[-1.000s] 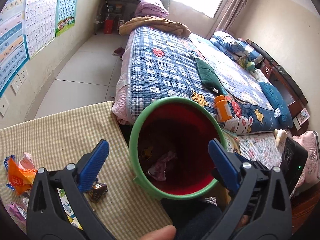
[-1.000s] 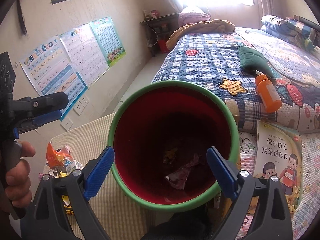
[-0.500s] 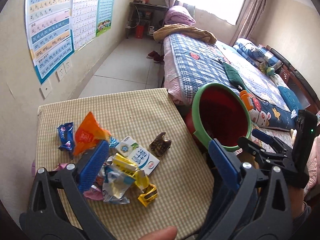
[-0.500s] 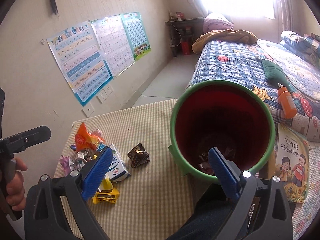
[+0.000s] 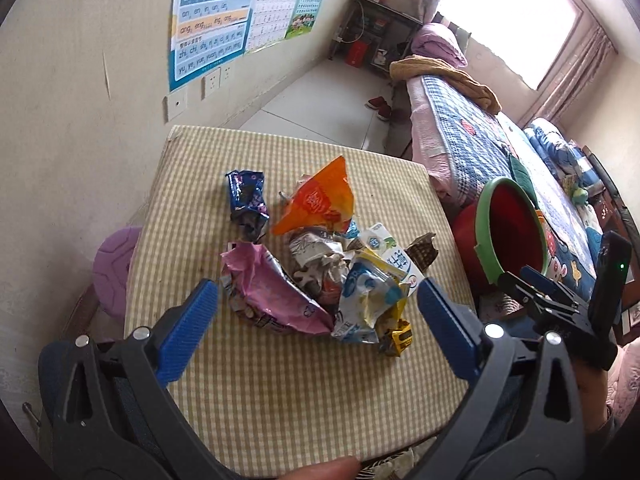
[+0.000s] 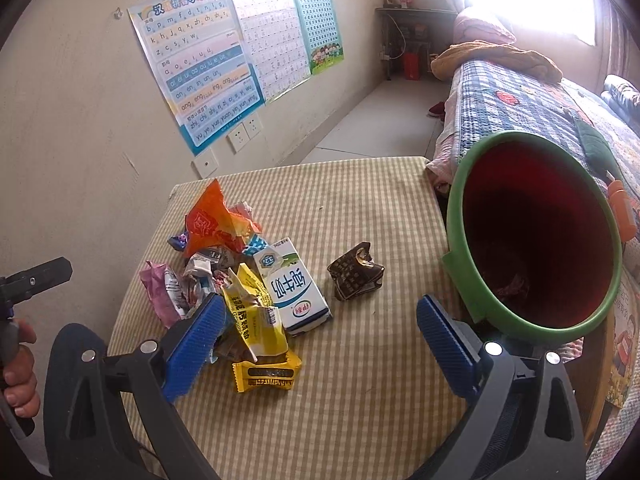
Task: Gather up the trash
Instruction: 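Move both tools back toward the pile of wrappers, then grasp the pink wrapper with the left tool while the right tool grasps the brown chocolate wrapper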
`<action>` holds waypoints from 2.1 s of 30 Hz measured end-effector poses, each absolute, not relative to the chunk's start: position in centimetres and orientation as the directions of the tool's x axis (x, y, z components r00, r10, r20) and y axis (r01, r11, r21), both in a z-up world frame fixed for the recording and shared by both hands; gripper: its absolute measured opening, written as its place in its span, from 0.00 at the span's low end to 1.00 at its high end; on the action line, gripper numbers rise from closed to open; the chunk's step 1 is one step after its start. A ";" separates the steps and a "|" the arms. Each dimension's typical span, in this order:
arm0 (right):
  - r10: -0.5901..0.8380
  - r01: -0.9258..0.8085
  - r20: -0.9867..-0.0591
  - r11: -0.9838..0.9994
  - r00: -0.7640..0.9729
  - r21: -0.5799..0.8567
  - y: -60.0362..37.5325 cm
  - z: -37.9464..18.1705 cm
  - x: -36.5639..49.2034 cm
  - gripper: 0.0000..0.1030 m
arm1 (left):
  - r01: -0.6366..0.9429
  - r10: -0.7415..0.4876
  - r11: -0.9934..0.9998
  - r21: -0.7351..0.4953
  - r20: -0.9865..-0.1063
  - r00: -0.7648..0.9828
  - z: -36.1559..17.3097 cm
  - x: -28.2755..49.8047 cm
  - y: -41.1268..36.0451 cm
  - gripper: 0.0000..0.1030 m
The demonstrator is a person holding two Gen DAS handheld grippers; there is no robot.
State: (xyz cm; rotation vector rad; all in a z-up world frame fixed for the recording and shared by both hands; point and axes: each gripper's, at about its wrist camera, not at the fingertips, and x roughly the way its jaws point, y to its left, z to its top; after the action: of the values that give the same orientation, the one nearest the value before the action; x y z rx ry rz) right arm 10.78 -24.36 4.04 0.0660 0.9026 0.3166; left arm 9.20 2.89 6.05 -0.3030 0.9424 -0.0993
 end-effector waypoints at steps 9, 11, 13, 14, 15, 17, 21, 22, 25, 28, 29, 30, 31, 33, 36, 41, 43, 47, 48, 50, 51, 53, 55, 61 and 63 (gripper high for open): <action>0.285 -0.250 -0.813 0.952 0.507 0.177 -22.0 1.8 13.3 0.90 | -0.142 -0.226 0.929 -0.341 -0.828 0.513 1.4 11.1 5.8 0.95; 0.274 -0.232 -0.820 0.956 0.502 0.177 -22.2 1.2 14.2 0.90 | -0.163 -0.228 0.924 -0.345 -0.842 0.490 0.2 11.7 6.3 0.95; 0.257 -0.214 -0.829 0.962 0.497 0.171 -22.3 0.6 15.2 0.90 | -0.179 -0.231 0.920 -0.347 -0.853 0.467 -0.9 12.2 6.5 0.95; 0.253 -0.205 -0.832 0.964 0.493 0.171 -22.3 0.3 15.7 0.90 | -0.186 -0.231 0.920 -0.346 -0.859 0.458 -1.4 12.5 6.5 0.95; 0.253 -0.199 -0.835 0.964 0.489 0.176 -22.4 0.1 16.2 0.90 | -0.192 -0.231 0.919 -0.345 -0.864 0.448 -1.9 12.7 6.6 0.95; 0.245 -0.186 -0.839 0.967 0.486 0.175 -22.4 -0.5 17.3 0.90 | -0.201 -0.233 0.917 -0.345 -0.871 0.433 -2.7 13.2 6.6 0.95; 0.221 -0.158 -0.856 0.974 0.467 0.165 -22.1 -2.1 19.5 0.90 | -0.216 -0.234 0.915 -0.339 -0.886 0.401 -4.1 14.2 6.7 0.95; 0.219 -0.150 -0.860 0.974 0.460 0.167 -22.0 -2.6 20.0 0.90 | -0.222 -0.235 0.914 -0.339 -0.890 0.391 -4.6 14.4 6.8 0.95; 0.208 -0.132 -0.874 0.977 0.440 0.166 -21.8 -4.0 21.3 0.89 | -0.240 -0.251 0.906 -0.348 -0.900 0.357 -6.0 14.9 7.1 0.94; 0.203 -0.122 -0.886 0.979 0.418 0.167 -21.7 -5.3 22.3 0.88 | -0.262 -0.268 0.894 -0.364 -0.902 0.338 -7.1 15.3 7.6 0.89; 0.200 -0.120 -0.889 0.979 0.412 0.164 -21.6 -5.6 22.6 0.87 | -0.270 -0.273 0.889 -0.369 -0.902 0.335 -7.5 15.4 7.7 0.88; 0.197 -0.119 -0.892 0.980 0.406 0.162 -21.6 -5.9 22.9 0.86 | -0.277 -0.287 0.881 -0.385 -0.897 0.335 -7.7 15.5 7.9 0.88; 0.192 -0.119 -0.896 0.980 0.400 0.158 -21.5 -6.3 23.1 0.85 | -0.282 -0.300 0.872 -0.399 -0.892 0.337 -7.9 15.6 8.1 0.87; 0.184 -0.114 -0.905 0.982 0.384 0.151 -21.5 -7.1 23.5 0.84 | -0.287 -0.307 0.868 -0.405 -0.892 0.331 -8.2 16.0 8.0 0.83; 0.169 -0.097 -0.906 0.985 0.387 0.142 -21.7 -7.7 23.7 0.81 | -0.306 -0.336 0.850 -0.429 -0.888 0.313 -9.0 16.2 7.8 0.72; 0.145 -0.083 -0.912 0.989 0.383 0.122 -22.5 -7.9 24.1 0.70 | -0.280 -0.304 0.874 -0.397 -0.897 0.322 -8.7 15.9 7.3 0.67; 0.143 -0.093 -0.921 0.989 0.362 0.117 -22.6 -8.5 24.2 0.71 | -0.275 -0.298 0.879 -0.390 -0.899 0.321 -8.7 15.9 7.2 0.67; 0.165 -0.098 -0.927 0.985 0.336 0.139 -23.0 -9.5 24.2 0.66 | -0.270 -0.288 0.885 -0.380 -0.901 0.323 -8.5 16.0 7.1 0.67; 0.173 -0.100 -0.926 0.984 0.337 0.148 -23.1 -9.6 24.1 0.65 | -0.270 -0.286 0.886 -0.378 -0.902 0.324 -8.4 16.0 7.1 0.67; 0.169 -0.093 -0.921 0.985 0.350 0.145 -23.2 -9.4 24.0 0.62 | -0.271 -0.280 0.886 -0.375 -0.901 0.331 -8.1 16.6 6.6 0.67; 0.162 -0.094 -0.917 0.986 0.365 0.137 -23.1 -9.1 24.1 0.62 | -0.270 -0.276 0.888 -0.372 -0.901 0.335 -8.0 16.7 6.6 0.67; 0.163 -0.098 -0.914 0.986 0.372 0.136 -23.1 -8.9 24.2 0.46 | -0.269 -0.273 0.889 -0.370 -0.902 0.336 -7.9 16.7 6.7 0.65; 0.180 -0.104 -0.916 0.983 0.359 0.153 -23.1 -9.1 24.5 0.27 | -0.265 -0.269 0.893 -0.363 -0.904 0.331 -8.0 16.8 6.7 0.61; 0.195 -0.118 -0.904 0.980 0.380 0.162 -22.8 -8.0 24.6 0.26 | -0.248 -0.259 0.903 -0.352 -0.904 0.340 -7.5 16.6 6.3 0.56; 0.209 -0.121 -0.898 0.977 0.386 0.176 -22.8 -7.4 24.2 0.25 | -0.247 -0.254 0.904 -0.349 -0.903 0.346 -7.1 16.4 6.3 0.56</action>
State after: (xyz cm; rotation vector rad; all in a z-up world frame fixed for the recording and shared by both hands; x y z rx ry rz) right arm 24.22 -22.82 -7.37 0.0860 1.1557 0.2103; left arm 16.45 6.34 -7.14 -0.4713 1.2307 -0.0049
